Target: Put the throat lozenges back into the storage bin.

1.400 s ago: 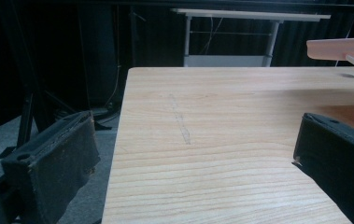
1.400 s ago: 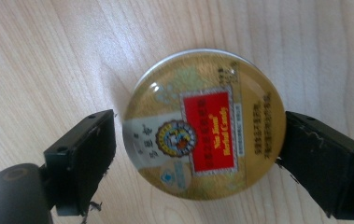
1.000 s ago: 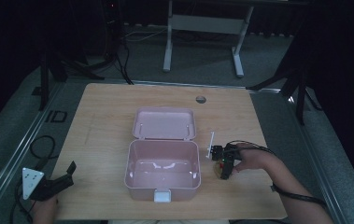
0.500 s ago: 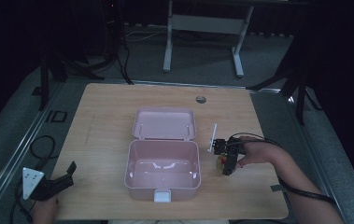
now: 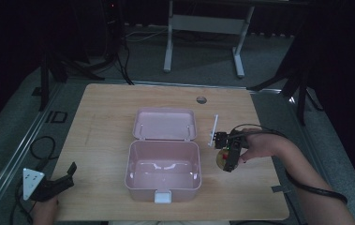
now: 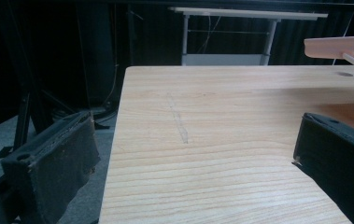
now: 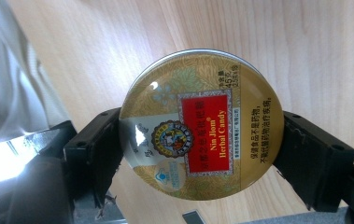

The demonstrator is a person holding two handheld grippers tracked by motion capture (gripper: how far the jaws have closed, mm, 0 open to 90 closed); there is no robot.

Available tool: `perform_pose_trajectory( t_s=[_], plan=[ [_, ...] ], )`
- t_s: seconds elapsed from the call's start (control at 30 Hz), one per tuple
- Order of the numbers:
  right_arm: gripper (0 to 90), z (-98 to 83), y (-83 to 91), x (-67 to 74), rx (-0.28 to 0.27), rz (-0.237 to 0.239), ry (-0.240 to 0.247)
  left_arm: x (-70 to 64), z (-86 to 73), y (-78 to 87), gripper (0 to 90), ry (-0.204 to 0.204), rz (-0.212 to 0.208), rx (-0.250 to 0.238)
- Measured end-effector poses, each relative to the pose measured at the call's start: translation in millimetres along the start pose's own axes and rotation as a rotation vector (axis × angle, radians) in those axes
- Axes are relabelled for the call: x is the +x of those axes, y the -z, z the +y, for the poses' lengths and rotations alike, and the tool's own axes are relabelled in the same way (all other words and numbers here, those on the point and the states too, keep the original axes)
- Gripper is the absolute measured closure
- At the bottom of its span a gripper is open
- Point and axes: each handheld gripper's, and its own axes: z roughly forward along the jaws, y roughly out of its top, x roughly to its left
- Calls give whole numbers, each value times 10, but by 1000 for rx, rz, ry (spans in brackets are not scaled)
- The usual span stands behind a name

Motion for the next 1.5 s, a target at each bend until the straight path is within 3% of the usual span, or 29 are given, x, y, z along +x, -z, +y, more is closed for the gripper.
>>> perform_pose_trajectory(
  t_s=[0.3, 0.6, 0.73, 0.9, 0.97, 1.07, 1.3, 1.5],
  plan=[
    [201, 194, 477, 156, -56, -20, 51, 2, 1, -1, 3, 1, 0, 1],
    [202, 484, 582, 310, -59, -18, 129, 4, 1, -1, 3, 3, -3, 1],
    [202, 693, 618, 413, -64, -26, 179, 4, 2, -2, 3, 3, -3, 3],
    [202, 823, 621, 477, -62, -37, 208, 1, 2, -3, 3, -3, -3, 5],
    [202, 993, 618, 563, -60, -22, 239, 1, 2, -3, 3, -1, -2, 4],
    [202, 1063, 595, 583, -66, -23, 257, 4, 1, -1, 3, 2, -4, 2],
    [202, 1265, 333, 601, -33, -6, 288, 4, 1, -1, 3, 1, -6, 3],
    [202, 1326, 128, 605, -13, 9, 301, 5, 0, -1, 3, 3, -8, 0]
  ],
)
